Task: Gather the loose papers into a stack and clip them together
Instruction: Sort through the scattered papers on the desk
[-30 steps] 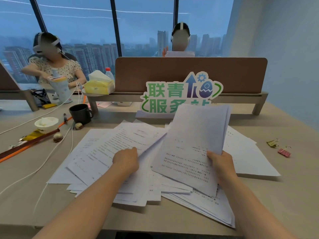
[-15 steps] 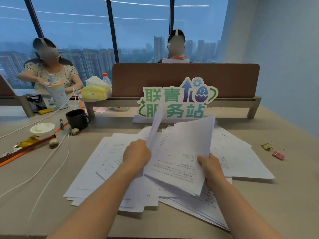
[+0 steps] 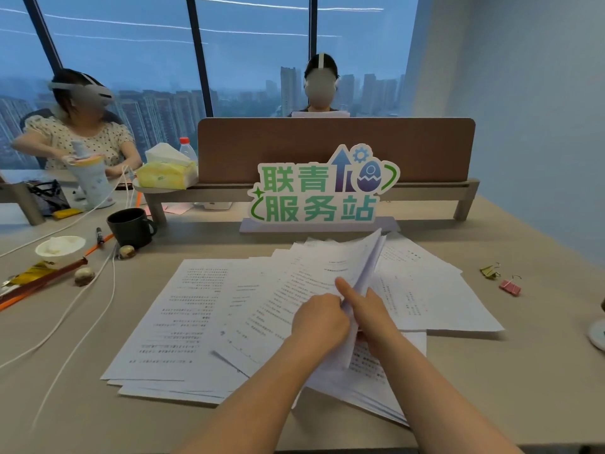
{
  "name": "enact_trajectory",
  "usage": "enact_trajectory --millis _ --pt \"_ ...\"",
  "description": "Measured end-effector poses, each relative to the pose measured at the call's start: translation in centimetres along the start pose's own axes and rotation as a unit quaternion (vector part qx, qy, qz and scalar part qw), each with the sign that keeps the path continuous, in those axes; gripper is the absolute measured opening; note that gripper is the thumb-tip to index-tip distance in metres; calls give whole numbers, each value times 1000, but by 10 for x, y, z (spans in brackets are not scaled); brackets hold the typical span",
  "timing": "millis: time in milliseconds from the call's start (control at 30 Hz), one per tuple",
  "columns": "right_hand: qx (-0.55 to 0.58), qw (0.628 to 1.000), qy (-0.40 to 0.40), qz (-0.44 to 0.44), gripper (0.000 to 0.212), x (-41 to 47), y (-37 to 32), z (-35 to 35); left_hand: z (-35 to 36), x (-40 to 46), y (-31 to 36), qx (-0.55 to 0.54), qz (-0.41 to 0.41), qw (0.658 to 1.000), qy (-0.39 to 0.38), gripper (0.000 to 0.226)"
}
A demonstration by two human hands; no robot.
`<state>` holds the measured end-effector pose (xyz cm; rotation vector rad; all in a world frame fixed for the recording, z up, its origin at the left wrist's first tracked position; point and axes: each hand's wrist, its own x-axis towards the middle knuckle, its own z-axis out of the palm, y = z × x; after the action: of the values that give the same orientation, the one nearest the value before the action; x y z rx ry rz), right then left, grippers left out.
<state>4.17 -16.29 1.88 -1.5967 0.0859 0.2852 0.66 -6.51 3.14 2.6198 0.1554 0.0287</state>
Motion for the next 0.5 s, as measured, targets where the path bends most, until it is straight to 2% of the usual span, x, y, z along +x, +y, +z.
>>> enact_trajectory --millis 100,200,300,400,500 --pt "5 999 10 42 6 5 0 0 1 -4 5 1 18 999 -30 35" --pt "-47 994 47 81 22 11 -2 -5 -4 -7 1 -40 3 998 -57 32" --pt "-46 996 41 61 42 11 0 -9 -13 -4 -18 -90 -26 994 -48 37" --pt "-42 998 38 29 46 9 -1 -16 -22 6 -46 -100 -59 993 13 39" --pt "4 999 35 7 48 10 -3 -22 -35 17 -81 -96 -136 983 79 52"
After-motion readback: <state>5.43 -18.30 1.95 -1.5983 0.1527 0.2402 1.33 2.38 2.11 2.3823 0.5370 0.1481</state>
